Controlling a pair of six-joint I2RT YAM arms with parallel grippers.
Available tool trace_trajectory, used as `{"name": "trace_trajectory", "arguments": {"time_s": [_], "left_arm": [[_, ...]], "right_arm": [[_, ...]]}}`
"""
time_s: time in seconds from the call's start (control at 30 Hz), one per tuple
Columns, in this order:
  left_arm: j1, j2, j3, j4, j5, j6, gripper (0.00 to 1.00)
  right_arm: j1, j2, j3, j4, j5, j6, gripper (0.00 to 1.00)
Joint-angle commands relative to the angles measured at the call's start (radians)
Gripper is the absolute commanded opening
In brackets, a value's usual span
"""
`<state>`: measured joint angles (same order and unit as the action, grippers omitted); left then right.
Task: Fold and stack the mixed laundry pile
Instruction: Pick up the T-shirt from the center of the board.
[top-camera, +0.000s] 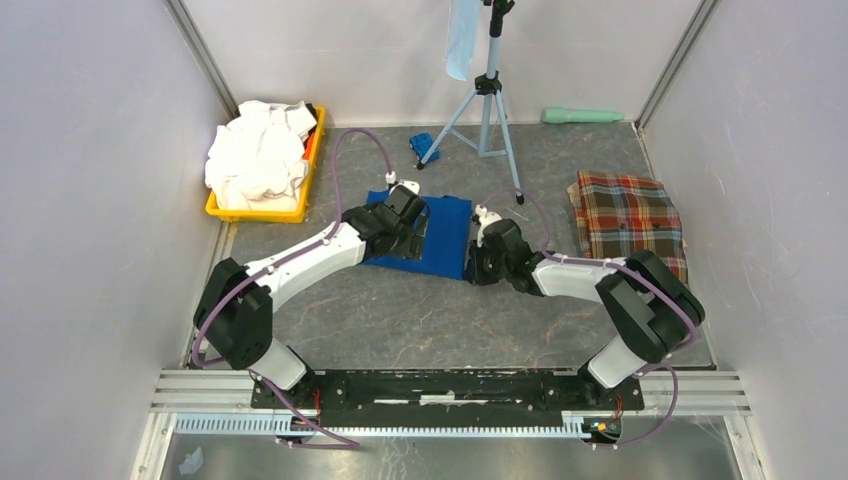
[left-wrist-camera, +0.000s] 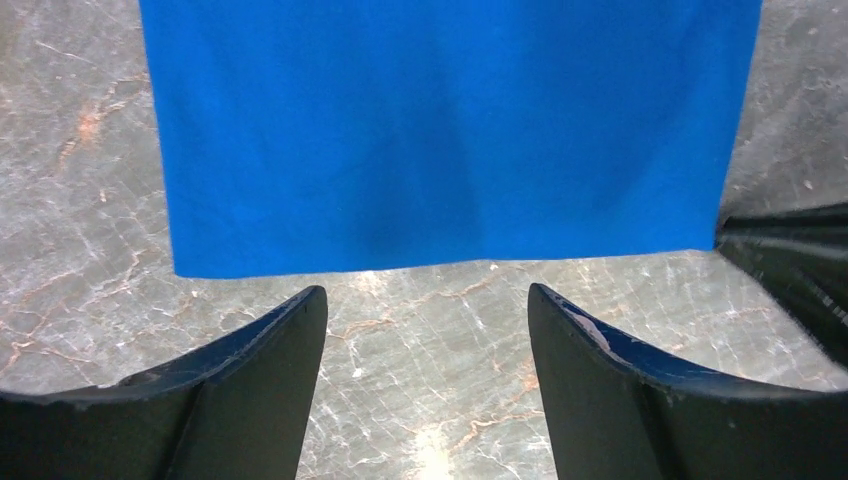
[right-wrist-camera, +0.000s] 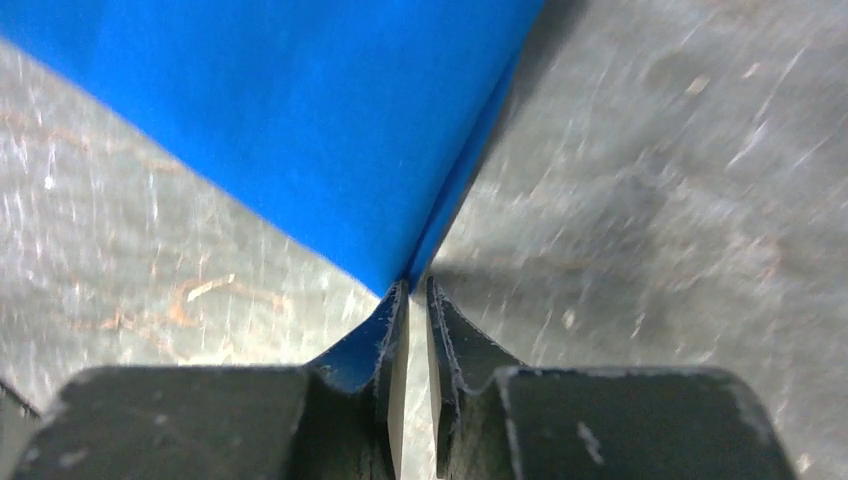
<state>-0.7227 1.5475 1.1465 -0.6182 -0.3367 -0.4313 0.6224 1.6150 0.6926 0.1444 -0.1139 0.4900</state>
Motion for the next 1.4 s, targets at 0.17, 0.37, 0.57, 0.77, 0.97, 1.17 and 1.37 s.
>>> {"name": "trace_trajectory", "arguments": {"time_s": [0.17, 0.37, 0.57, 0.77, 0.97, 1.17, 1.37], "left_arm": [[-0.122, 0.008, 0.028, 0.066, 0.044, 0.041, 0.77], [-0.256, 0.089, 0.076, 0.071, -0.026, 0.037, 0.77], [-0.335, 0.23, 0.181, 0.026, -0.11, 0.014, 0.77], [-0.36, 0.357, 0.263, 0.027, -0.16, 0.014, 0.77], [-0.36, 0.47, 0.311, 0.013, -0.2, -0.012, 0.74], [-0.358, 0.536, 0.325, -0.013, -0.266, -0.043, 0.62], [-0.359, 0.5, 0.263, 0.062, -0.292, -0.045, 0.1]], "right_arm": [[-0.078, -0.23, -0.022, -0.217, 0.116, -0.017, 0.39], [-0.228, -0.265, -0.021, -0.202, 0.0, -0.026, 0.47], [-0.346, -0.267, -0.062, -0.151, -0.11, -0.008, 0.48], [-0.409, -0.277, -0.103, -0.126, -0.155, -0.023, 0.48], [-0.449, -0.288, -0.12, -0.123, -0.193, -0.033, 0.5], [-0.458, -0.274, -0.108, -0.123, -0.211, -0.033, 0.51], [-0.458, -0.232, -0.09, -0.098, -0.258, -0.014, 0.52]]}}
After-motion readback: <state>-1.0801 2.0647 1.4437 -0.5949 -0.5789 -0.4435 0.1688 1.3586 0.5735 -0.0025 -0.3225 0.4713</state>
